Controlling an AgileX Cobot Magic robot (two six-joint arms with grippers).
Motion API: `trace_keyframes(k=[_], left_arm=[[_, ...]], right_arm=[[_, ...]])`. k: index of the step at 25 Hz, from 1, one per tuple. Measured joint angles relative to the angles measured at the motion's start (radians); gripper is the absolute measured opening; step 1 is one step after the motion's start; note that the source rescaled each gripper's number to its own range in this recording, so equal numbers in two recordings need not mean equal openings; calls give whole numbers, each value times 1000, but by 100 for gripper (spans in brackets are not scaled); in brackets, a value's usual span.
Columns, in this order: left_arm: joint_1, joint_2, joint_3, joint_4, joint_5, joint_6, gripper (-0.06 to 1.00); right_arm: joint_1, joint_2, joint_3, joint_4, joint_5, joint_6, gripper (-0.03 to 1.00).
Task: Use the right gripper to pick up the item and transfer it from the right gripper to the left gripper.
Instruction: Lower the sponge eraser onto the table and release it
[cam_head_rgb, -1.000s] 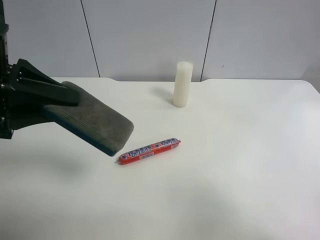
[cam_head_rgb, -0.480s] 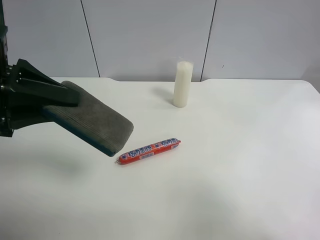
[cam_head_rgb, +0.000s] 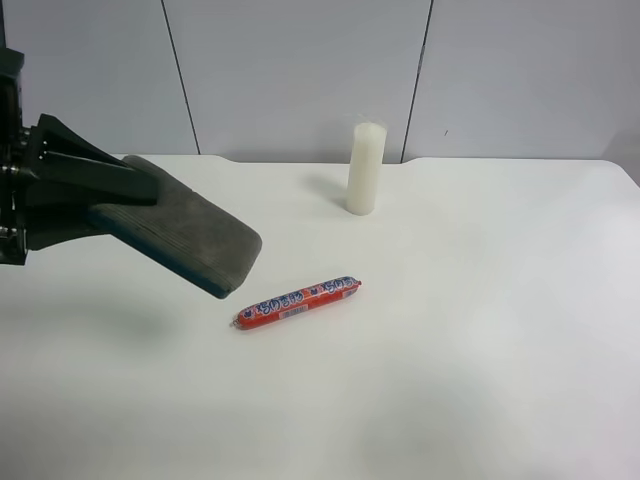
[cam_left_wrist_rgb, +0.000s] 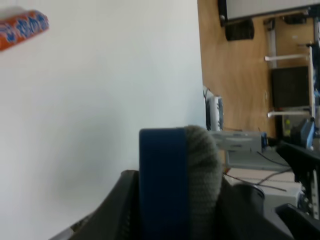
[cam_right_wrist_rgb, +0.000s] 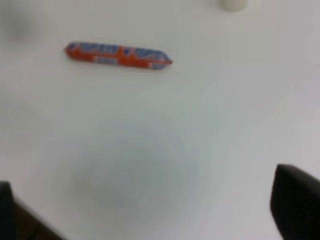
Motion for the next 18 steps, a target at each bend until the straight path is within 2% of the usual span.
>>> trace_keyframes(k=[7,13,18], left_arm=[[0,0,0,27,-100,2,0],[0,14,0,43,-290,3,0],[0,132,-1,42,-423,3,0]], right_arm=[[-188,-72,0,0,0,1,98],[-209,-72,0,1,0,1,98],[-209,-72,0,1,0,1,98]])
